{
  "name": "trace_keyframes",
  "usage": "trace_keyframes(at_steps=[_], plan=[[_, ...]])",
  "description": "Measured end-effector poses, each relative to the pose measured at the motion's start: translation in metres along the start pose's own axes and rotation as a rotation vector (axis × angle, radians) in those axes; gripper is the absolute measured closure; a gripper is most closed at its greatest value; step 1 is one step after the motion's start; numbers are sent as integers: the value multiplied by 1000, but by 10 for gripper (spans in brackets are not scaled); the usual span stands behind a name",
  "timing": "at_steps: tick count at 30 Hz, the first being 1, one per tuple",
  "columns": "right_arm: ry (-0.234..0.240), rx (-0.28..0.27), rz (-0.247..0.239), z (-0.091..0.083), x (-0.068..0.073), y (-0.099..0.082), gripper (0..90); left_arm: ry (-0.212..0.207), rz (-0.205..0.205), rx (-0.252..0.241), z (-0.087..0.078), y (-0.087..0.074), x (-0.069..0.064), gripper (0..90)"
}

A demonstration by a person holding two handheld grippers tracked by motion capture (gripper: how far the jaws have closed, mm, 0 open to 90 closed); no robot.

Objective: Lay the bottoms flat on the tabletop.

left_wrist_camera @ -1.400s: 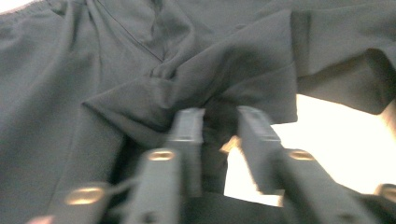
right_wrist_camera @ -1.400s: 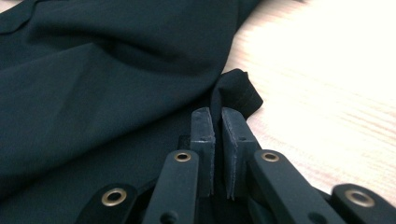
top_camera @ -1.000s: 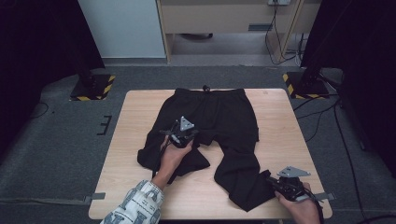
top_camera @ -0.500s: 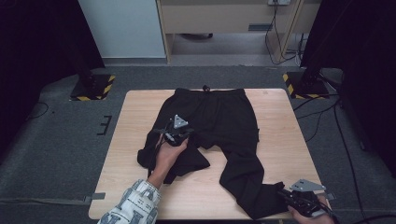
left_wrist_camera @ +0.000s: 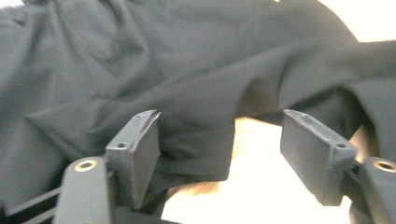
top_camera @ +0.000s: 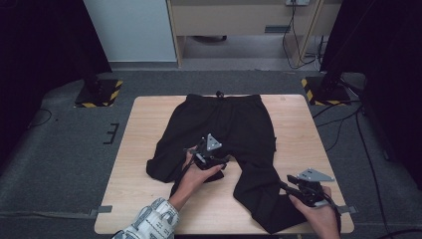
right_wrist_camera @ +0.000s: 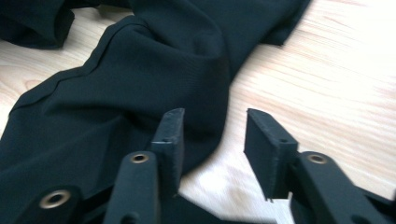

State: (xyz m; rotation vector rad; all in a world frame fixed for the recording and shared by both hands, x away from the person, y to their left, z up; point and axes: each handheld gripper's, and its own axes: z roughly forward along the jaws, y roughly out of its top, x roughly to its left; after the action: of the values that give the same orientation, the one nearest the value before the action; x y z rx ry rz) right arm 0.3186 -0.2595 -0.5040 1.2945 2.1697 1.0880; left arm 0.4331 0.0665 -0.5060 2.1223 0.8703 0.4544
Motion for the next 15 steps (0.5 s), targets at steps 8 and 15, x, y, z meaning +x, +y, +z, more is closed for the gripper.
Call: trace_keyframes(at_steps=[8,15], plan=[[42,59,-35,29,11,4,533,54,19,80,24,3,4,560],[38,92,-52,38,19,-3,507,7,-34,5,8,9,17,881]])
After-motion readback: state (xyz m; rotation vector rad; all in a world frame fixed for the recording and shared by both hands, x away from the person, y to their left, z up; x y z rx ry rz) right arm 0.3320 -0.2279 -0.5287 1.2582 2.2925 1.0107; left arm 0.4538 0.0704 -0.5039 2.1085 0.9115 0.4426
